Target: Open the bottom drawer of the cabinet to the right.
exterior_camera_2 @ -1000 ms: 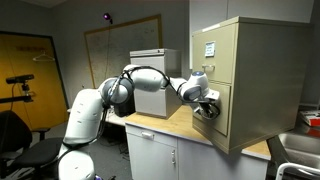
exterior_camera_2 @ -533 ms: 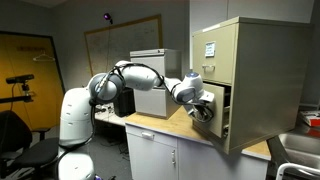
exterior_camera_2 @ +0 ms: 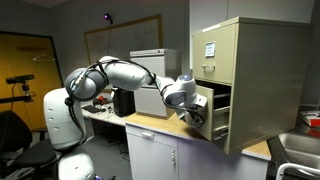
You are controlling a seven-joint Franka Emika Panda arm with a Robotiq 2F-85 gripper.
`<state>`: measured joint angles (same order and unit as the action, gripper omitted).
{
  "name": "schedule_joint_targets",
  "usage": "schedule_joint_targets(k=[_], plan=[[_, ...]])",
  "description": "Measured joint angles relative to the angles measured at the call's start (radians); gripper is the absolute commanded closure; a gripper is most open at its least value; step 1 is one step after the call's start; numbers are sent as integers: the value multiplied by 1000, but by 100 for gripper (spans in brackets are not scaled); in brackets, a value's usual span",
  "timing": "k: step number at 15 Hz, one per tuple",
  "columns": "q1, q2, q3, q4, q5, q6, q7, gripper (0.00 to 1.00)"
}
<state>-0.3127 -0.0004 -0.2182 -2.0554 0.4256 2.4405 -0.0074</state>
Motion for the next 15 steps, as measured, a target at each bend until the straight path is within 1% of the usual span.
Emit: schedule_joint_targets(k=[3, 8, 11, 15], plan=[[8, -100, -10, -111, 25, -10, -40, 93], [35, -257, -30, -281, 21, 14, -41, 93], [53, -316, -48, -340, 20, 20, -41, 93], [71, -353, -66, -374, 16, 24, -41, 93]])
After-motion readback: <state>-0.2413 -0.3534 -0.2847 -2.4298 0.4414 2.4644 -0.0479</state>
